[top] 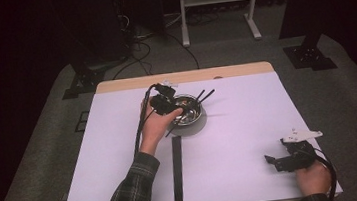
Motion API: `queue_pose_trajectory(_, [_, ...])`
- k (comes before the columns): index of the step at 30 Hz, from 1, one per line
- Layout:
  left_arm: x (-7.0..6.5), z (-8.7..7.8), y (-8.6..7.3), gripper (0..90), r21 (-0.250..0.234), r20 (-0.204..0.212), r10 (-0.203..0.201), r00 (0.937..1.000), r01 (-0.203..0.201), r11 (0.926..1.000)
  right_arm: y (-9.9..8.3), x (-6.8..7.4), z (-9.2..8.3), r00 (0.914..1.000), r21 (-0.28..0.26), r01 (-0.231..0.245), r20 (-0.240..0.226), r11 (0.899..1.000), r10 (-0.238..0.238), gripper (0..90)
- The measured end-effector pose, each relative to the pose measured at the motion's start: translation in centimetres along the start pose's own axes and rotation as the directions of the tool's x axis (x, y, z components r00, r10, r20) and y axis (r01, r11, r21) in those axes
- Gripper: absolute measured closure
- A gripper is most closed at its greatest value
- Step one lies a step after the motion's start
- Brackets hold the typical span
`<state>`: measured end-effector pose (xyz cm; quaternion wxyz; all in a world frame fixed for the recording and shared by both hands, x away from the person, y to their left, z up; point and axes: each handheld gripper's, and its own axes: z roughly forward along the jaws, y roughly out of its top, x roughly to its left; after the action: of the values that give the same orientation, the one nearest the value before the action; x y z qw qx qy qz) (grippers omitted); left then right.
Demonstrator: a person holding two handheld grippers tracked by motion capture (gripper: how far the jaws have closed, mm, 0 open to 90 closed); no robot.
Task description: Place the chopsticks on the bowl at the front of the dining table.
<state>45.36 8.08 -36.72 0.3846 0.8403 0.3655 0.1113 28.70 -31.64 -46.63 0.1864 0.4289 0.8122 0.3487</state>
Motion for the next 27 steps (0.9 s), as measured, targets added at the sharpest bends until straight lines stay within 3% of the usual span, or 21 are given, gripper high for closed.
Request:
queue_pose_trajectory(4, [-0.1,-1.1,-0.3,19.1,-0.008,0.007,0.005,1.0,-0.005,1.0,0.0,0.0,0.0,1.0,0.0,0.0,0.001,1.0,0.0,9.5])
queue_pose_trajectory(10, [-0.2,-2.6,-1.2,17.4,-0.023,-0.013,0.017,0.9998,-0.017,0.9996,0.0,0.0,0.0,1.0,0.0,0.001,0.001,1.0,-0.001,9.5])
queue_pose_trajectory(12, [-0.1,-3.1,-1.5,13.1,-0.023,-0.009,0.014,0.9999,-0.014,0.9996,0.0,0.0,0.0,1.0,0.0,0.001,0.001,1.0,-0.001,9.5])
queue_pose_trajectory(27, [0.0,-6.4,-5.1,11.0,-0.046,-0.015,-0.004,0.9999,0.004,0.9989,0.0,0.0,0.0,1.0,0.0,0.0,0.003,1.0,0.0,9.5])
